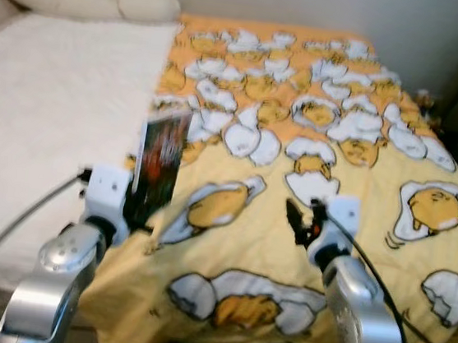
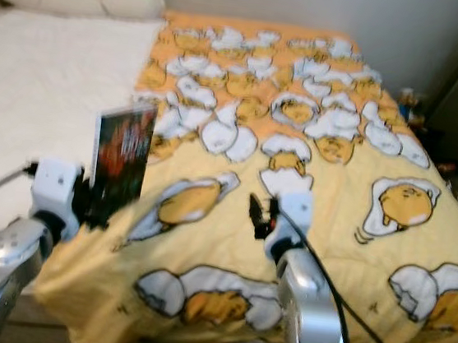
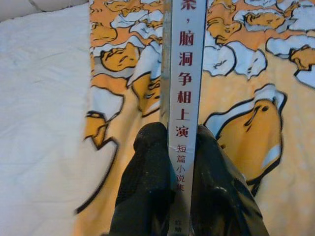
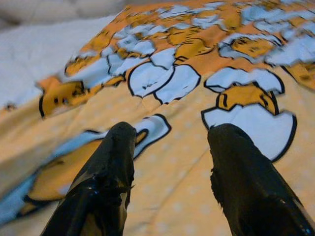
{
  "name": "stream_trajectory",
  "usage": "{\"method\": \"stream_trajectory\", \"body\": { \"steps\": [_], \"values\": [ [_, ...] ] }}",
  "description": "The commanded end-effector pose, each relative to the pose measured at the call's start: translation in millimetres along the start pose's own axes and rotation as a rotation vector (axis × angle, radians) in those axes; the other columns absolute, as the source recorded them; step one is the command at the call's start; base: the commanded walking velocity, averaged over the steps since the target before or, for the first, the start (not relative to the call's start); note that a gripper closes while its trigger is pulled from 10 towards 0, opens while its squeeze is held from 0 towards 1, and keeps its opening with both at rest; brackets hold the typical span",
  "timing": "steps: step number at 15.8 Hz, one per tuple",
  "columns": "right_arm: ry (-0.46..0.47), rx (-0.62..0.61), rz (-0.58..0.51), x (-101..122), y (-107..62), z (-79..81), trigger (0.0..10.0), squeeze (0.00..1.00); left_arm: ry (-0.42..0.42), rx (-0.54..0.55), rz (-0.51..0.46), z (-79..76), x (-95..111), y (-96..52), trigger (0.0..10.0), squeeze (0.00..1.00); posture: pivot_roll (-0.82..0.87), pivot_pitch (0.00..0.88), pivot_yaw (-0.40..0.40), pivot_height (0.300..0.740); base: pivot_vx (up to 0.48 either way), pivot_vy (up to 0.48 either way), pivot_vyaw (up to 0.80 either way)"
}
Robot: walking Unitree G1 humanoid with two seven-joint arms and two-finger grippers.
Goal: Clean up the room
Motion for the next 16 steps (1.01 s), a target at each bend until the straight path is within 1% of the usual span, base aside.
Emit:
{"method": "stream_trajectory", "body": {
  "steps": [1,3,4,7,10,13,16],
  "values": [
    [0.027,-0.008,0.014,-2.3,0.5,-1.6,10.0,0.0,0.022,-0.005,-0.05,1.1,15.9,1.2,10.0,0.0,-0.04,0.0,0.029,0.74,0.0,0.36,0.0],
    [0.017,-0.019,0.013,-0.2,1.7,-2.6,10.0,0.0,0.025,-0.01,-0.045,0.7,16.0,1.8,10.0,0.0,-0.04,0.0,0.023,0.74,0.0,0.362,0.0],
    [0.038,-0.033,0.008,1.0,2.7,-3.5,10.0,0.0,0.029,-0.012,-0.042,0.6,15.6,2.3,10.0,0.0,-0.04,0.0,0.026,0.74,0.0,0.368,0.0],
    [0.036,-0.066,-0.008,1.9,2.9,-9.6,10.0,0.0,0.028,-0.012,-0.04,-1.6,14.7,2.6,10.0,0.0,-0.04,0.0,0.034,0.74,0.0,0.366,0.0],
    [0.034,-0.077,-0.018,4.9,3.4,-10.2,10.0,0.0,0.034,-0.007,-0.03,1.0,11.8,1.3,10.0,0.0,-0.03,0.0,0.032,0.74,0.0,0.366,0.0],
    [0.045,-0.078,-0.011,2.4,2.8,-8.9,10.0,0.0,0.036,-0.007,-0.029,2.0,12.0,0.8,10.0,0.0,-0.04,0.0,0.033,0.74,0.0,0.366,0.0],
    [0.045,-0.07,-0.012,3.0,3.9,-5.8,10.0,0.0,0.045,-0.004,-0.026,5.2,12.0,0.8,10.0,0.0,-0.04,0.0,0.034,0.74,0.0,0.373,-0.8]
  ]
}}
Point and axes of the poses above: a point about 5 cm out from each wrist's last joint towards the gripper, its own y axis pointing out of the wrist towards the gripper, its own x axis along the axis of the wrist's last joint, z = x × y, the point moved 6 cm from there along y, pointing out of the wrist towards the gripper, and after that the axes turned 3 degrees about -y, right-handed, at the moved point
